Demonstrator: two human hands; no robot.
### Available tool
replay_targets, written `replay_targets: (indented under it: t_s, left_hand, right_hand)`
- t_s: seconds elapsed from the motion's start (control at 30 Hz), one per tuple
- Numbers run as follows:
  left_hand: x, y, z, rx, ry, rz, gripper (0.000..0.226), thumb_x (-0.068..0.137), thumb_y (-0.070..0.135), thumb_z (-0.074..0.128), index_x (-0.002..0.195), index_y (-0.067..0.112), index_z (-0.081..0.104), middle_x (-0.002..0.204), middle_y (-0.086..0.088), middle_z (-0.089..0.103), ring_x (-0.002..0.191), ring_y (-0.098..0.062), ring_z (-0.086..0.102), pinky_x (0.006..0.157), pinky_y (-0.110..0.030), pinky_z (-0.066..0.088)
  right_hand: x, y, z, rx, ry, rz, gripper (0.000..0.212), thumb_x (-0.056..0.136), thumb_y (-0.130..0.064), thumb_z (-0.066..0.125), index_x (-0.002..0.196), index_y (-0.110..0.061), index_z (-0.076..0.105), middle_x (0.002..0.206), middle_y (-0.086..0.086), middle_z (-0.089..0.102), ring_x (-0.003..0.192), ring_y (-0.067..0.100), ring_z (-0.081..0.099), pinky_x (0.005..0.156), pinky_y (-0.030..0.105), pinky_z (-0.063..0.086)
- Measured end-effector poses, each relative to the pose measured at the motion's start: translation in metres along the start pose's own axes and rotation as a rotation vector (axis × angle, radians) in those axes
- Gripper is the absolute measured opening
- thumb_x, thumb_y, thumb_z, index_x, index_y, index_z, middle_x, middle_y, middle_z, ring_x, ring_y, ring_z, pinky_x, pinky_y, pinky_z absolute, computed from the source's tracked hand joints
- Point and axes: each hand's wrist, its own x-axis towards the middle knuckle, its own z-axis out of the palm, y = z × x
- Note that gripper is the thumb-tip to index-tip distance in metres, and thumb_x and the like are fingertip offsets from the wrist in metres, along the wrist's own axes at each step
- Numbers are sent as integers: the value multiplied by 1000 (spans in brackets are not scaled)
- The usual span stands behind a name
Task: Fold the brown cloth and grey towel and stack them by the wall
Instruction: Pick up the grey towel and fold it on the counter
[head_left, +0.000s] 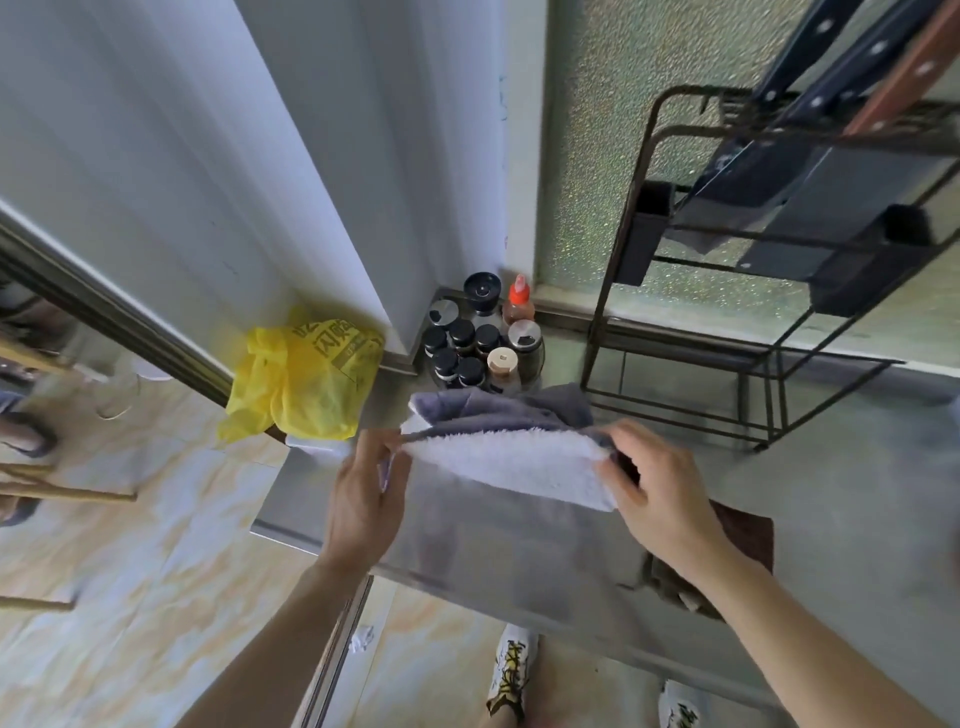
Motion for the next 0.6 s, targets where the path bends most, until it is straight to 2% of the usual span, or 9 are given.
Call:
replay_targets:
  t_s: [0.07, 0.1, 0.17, 0.23, 0.33, 0.4, 0.5, 0.57, 0.6]
  left_hand:
    - [10, 37, -12, -36, 18, 52, 5, 102, 21, 44, 105, 17, 43, 78, -1, 61, 63, -9, 54, 54, -32, 38]
    - [16, 58, -18, -46, 18, 76, 5, 104, 18, 43, 107, 17, 40, 72, 1, 56, 60, -9, 52, 50, -27, 35]
    - [32, 104, -33, -90, 25, 126, 5, 106, 16, 42, 109, 17, 39, 76, 7, 57, 67, -8, 55, 55, -21, 39]
    - [48, 152, -51, -133, 8, 211, 10, 106, 24, 44, 112, 17, 44, 84, 3, 63, 73, -12, 58, 65, -25, 45]
    - [66, 217, -77, -111, -145, 281, 29, 96, 48, 58, 109, 23, 56, 75, -12, 62, 63, -17, 54, 65, -35, 46]
    - [75, 253, -90, -94, -267, 293, 38, 79, 57, 72, 99, 27, 61, 70, -6, 63, 59, -10, 50, 59, -29, 46]
    - [84, 300, -96, -87, -428, 315, 43, 65, 57, 83, 85, 23, 65, 61, 8, 52, 56, -6, 43, 53, -23, 37]
    - [92, 323, -88, -116, -519, 322, 34, 65, 51, 85, 83, 27, 68, 61, 12, 55, 56, -3, 48, 54, -23, 39]
    - [97, 331, -80, -107, -547, 332, 27, 67, 49, 85, 79, 31, 69, 60, 13, 57, 55, -1, 50, 53, -19, 40]
  right_hand:
    - [0, -9, -32, 55, 77, 30, 14, 93, -11, 60, 104, -14, 69, 93, -7, 67, 84, 7, 61, 69, 13, 44]
    - [0, -15, -49, 88, 109, 44, 12, 95, -12, 60, 103, -13, 68, 91, -4, 69, 82, 9, 61, 67, 17, 45]
    - [0, -25, -83, 140, 165, 51, 11, 97, -14, 58, 102, -16, 67, 86, -1, 69, 76, 12, 61, 62, 24, 45]
    - [-1, -33, -121, 161, 217, 37, 10, 99, -17, 55, 100, -19, 65, 82, -4, 67, 70, 7, 60, 58, 22, 42]
    - [-6, -46, -182, 155, 293, 15, 15, 101, -18, 53, 106, -17, 67, 89, -4, 71, 76, 7, 64, 60, 26, 45]
    - [-15, -52, -221, 142, 349, -7, 16, 101, -18, 53, 107, -17, 67, 93, 1, 72, 81, 14, 67, 65, 33, 48]
    - [-32, -48, -273, 174, 394, 30, 14, 100, -22, 56, 101, -27, 69, 89, 8, 73, 75, 16, 63, 65, 33, 48]
    - [-41, -32, -300, 127, 385, 70, 13, 97, -29, 58, 100, -23, 70, 87, 18, 71, 74, 16, 58, 65, 33, 44]
    - [-43, -22, -311, 105, 384, 95, 19, 94, -34, 59, 101, -19, 69, 89, 25, 69, 74, 17, 56, 66, 34, 42]
